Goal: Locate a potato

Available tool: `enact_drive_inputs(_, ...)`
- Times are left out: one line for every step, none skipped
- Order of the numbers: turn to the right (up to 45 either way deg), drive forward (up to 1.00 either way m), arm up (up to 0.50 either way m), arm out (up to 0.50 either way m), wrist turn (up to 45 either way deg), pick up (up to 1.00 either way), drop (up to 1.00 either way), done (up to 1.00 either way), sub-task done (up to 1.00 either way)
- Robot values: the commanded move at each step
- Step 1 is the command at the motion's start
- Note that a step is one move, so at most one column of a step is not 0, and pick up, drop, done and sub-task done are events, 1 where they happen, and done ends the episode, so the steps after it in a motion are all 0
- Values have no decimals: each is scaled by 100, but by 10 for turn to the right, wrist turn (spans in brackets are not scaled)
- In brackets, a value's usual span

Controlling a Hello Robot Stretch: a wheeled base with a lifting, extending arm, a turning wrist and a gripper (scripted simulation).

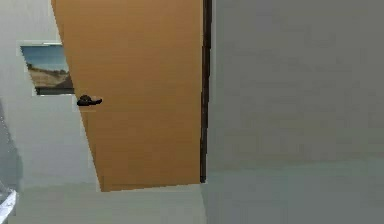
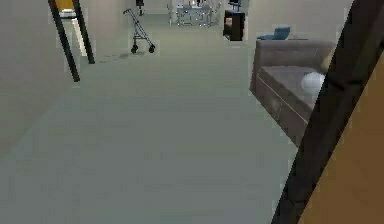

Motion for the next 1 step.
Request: enact_drive_inputs(0, 30, 0, 0, 0, 0, 0, 0, 0)
